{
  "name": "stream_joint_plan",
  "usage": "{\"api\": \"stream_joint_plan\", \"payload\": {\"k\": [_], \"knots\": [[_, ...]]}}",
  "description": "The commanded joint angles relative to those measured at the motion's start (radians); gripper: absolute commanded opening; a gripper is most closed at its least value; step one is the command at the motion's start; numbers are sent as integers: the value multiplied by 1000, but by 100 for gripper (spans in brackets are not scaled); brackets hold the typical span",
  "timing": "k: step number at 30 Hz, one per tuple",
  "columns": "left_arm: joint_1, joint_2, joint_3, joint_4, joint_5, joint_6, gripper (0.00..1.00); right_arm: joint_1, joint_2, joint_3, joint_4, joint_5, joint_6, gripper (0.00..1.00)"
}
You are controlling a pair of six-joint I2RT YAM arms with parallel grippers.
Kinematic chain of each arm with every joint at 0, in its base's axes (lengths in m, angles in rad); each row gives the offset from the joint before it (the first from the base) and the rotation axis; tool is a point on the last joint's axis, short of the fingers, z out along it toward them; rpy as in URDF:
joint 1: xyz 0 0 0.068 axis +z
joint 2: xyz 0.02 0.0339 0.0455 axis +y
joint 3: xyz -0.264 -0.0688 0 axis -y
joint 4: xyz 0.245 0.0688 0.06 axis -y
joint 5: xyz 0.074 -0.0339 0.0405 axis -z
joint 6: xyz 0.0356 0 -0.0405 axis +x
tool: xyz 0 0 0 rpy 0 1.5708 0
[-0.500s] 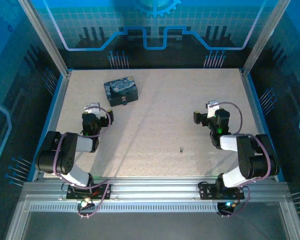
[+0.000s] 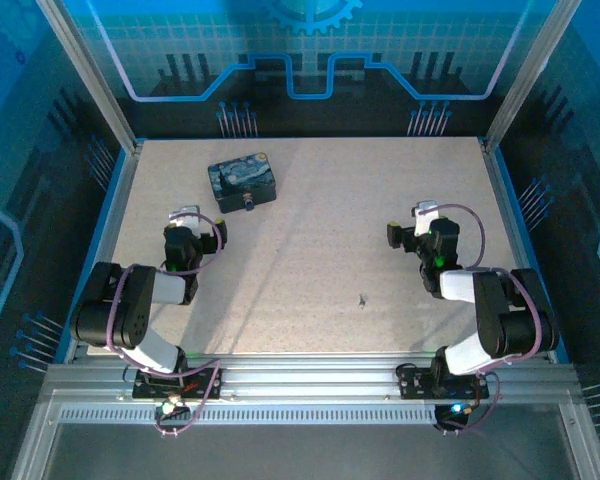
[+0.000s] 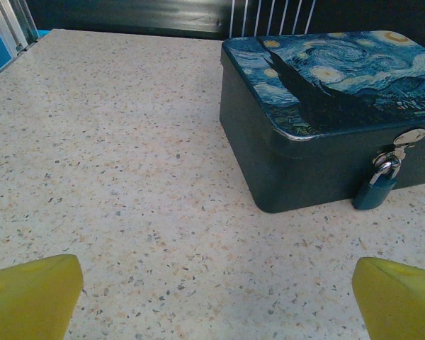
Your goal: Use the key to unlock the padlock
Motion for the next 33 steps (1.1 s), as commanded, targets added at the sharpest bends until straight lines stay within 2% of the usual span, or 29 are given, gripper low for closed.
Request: {"api": "stream_joint_plan", "payload": {"k": [1,11,14,17,20,22,25,28,31,33], "knots": [[1,-12,8,-2,19,-4,99,13,-1,-2,18,17,7,100],[1,-12,-4,25,16,-7,99,11,-2,-4,25,15,9,100],[-1,-38,-35,61,1,-8,99,7,-60,13,-56,56,33,100],[-4,-99,-47,27,-19,-8,99,4,-137,70,-241,62,46,100],[-9,-181,-31,-69,-30,-4,99,1,-186,120,-384,65,93,100],[-11,-248,-2,-195,-31,-16,99,1,-210,157,-469,40,143,100],[-7,-338,93,-474,-48,-131,99,13,-234,225,-604,-62,183,100],[-4,-371,180,-660,-40,-239,99,37,-240,272,-638,-156,253,100],[20,-354,276,-801,23,-335,99,101,-214,316,-621,-205,308,100],[40,-326,332,-854,108,-371,99,160,-162,378,-628,-217,333,100]]}}
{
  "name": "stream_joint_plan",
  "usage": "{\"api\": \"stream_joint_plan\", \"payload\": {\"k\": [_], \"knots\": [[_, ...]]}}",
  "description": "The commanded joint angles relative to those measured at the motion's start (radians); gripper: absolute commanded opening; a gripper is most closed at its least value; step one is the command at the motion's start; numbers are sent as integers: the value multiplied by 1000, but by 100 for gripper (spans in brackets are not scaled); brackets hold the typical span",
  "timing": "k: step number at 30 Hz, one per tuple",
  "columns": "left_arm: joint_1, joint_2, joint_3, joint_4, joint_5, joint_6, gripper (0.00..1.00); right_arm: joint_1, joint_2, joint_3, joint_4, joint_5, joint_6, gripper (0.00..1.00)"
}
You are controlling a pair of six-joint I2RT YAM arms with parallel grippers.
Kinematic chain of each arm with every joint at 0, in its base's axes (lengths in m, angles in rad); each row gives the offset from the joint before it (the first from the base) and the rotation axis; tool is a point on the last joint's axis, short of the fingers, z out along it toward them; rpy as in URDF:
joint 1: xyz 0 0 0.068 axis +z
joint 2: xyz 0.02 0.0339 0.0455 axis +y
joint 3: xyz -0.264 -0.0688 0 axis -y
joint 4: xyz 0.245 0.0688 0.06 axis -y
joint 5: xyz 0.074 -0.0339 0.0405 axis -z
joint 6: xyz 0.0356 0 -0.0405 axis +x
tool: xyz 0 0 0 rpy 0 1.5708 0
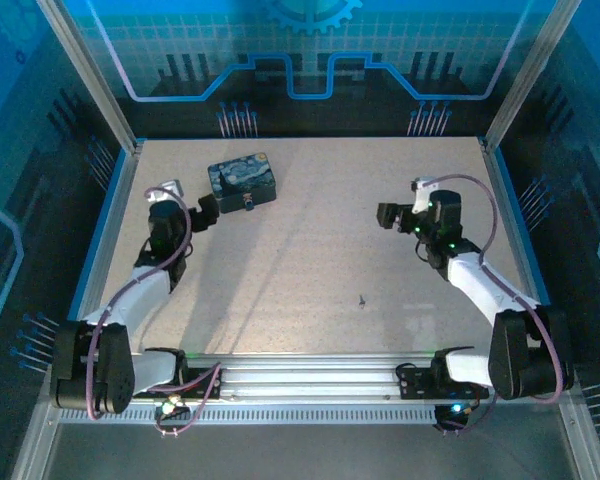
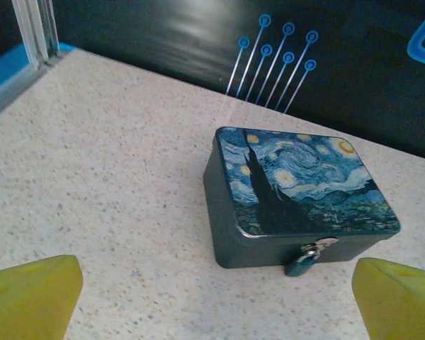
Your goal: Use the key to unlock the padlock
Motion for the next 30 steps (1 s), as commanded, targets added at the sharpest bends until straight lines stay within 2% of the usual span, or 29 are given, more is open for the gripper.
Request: {"api": "stream_joint_plan", "payload": {"k": [1,4,11,15,21,25,30], "knots": [[37,37,93,-229,120,-139,99,88,72,106,-47,-92,85,100],[81,99,193,-312,192,-185,99,166,198,228,-30,-126,121,100],[163,283,363,-333,373,-251,99,281,533,532,19,-177,207,100],[166,383,448,-338,451,-249,99,307,711,698,63,-223,297,100],[164,514,518,-301,535,-279,99,357,935,959,29,-252,355,100],[153,589,556,-290,554,-291,98,373,1068,1109,5,-267,404,100],[123,667,617,-304,559,-275,98,394,1208,1329,-111,-280,400,100]]}}
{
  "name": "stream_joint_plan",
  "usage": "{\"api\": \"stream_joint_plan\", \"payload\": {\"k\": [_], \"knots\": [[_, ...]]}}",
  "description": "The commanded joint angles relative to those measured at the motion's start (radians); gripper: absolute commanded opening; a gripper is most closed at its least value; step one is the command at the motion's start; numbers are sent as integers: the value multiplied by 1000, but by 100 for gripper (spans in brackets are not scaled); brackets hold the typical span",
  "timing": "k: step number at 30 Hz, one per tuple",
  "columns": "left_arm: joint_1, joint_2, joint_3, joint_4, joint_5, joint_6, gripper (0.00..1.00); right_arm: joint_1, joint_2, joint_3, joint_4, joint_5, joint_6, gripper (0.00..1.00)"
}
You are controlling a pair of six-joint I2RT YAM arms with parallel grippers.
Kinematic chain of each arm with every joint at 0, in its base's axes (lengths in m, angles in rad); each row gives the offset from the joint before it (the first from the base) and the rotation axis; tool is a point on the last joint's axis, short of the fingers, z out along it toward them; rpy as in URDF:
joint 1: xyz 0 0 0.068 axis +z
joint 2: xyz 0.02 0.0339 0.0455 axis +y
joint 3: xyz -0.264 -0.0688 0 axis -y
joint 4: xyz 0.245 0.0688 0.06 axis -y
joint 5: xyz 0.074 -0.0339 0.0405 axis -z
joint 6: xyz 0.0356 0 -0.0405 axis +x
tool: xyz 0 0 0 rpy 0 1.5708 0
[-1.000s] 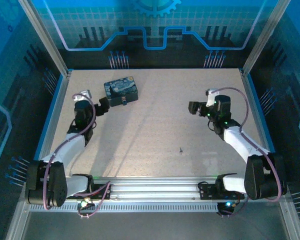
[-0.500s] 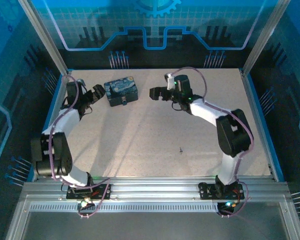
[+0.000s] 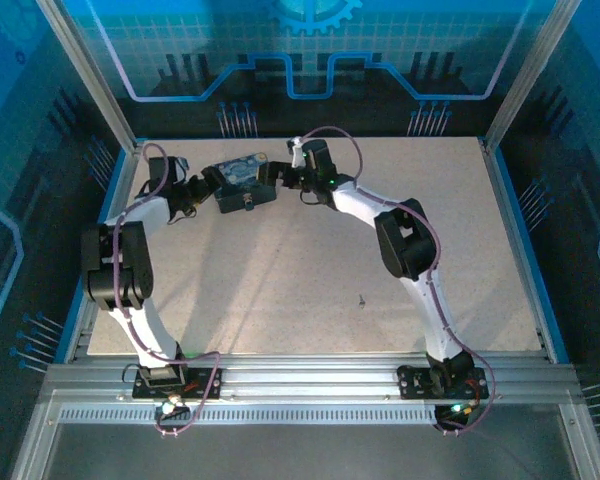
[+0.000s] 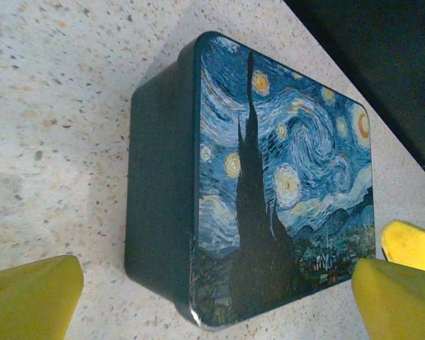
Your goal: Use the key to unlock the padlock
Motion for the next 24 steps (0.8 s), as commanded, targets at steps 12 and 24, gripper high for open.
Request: {"api": "stream_joint_plan", "payload": {"k": [12,24], "knots": [[-99,140,181,-49,67,33,92,25,133,212,-173,-110,-1,97],[-233,124,164,-37,62,34,91,7,-211,-355,65,-129,-31,94]]}}
